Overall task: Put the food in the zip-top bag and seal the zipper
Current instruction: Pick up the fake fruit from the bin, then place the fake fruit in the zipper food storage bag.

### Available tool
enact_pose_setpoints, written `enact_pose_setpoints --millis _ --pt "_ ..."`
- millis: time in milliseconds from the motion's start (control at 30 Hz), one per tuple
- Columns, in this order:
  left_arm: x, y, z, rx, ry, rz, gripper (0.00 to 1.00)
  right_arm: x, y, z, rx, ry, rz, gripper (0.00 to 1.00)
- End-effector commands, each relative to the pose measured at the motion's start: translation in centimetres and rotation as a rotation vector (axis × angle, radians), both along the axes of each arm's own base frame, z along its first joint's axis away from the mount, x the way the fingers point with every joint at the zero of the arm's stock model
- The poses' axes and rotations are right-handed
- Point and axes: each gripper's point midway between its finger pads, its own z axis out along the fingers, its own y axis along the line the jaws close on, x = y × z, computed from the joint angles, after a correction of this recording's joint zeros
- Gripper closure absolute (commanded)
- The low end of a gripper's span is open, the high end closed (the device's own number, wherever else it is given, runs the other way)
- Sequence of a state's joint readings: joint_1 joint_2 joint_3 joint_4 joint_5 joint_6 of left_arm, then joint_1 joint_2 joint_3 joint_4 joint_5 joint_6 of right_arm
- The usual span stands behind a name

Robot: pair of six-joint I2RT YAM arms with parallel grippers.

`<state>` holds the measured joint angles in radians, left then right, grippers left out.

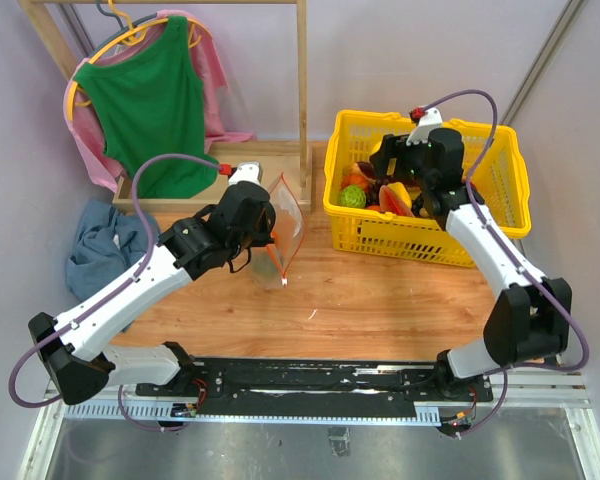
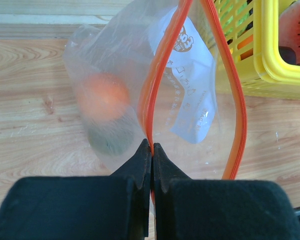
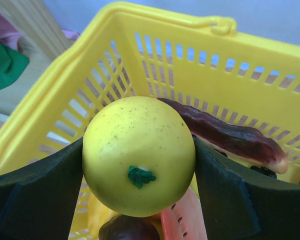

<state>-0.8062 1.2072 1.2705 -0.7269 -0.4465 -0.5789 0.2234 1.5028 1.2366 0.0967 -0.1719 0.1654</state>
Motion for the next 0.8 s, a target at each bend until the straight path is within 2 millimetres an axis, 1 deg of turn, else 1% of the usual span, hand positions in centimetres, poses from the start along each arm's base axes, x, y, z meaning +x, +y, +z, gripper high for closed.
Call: enact_pose_setpoints --millis 0,233,333,367,433,533,633,733,767 --pt "0.3 0.0 1.1 -0.011 -0.044 -0.017 1.00 -3.4 1.5 3.2 -0.031 -0.071 0.090 0.46" --pt "-0.2 0.0 1.8 -0.005 -0.074 -0.076 1.00 -8.9 5.1 7.1 -0.032 -0.172 0.223 0.46" --pt "-0.4 -0.3 2.1 -0.011 -0.082 -0.104 1.00 -11.9 7.8 8.9 -0.033 -0.236 0.333 0.46" --pt "-0.4 -0.4 2.2 -0.012 -0.084 -0.109 1.00 -12.7 8.4 9.3 -0.030 -0.252 0.361 0.46" --pt "-0.5 -0.5 2.3 -0.018 -0.087 -0.119 1.00 -14.8 10.7 10.1 -0.002 -0.294 0.461 0.46" --pt "-0.6 -1.0 2.4 -0.031 -0.088 -0.146 1.00 -17.5 13.5 10.5 0.019 -0.334 0.586 0.44" --pt "-0.9 -1.3 2.2 -0.036 -0.080 -0.168 1.00 -19.9 16.2 10.3 0.044 -0.353 0.711 0.44" --pt "-1.0 -1.4 1.9 -0.035 -0.070 -0.177 1.00 -21.7 18.5 9.8 0.053 -0.374 0.811 0.43" --pt "-1.1 -1.5 1.8 -0.037 -0.065 -0.182 1.00 -21.9 19.0 9.4 0.046 -0.371 0.834 0.43"
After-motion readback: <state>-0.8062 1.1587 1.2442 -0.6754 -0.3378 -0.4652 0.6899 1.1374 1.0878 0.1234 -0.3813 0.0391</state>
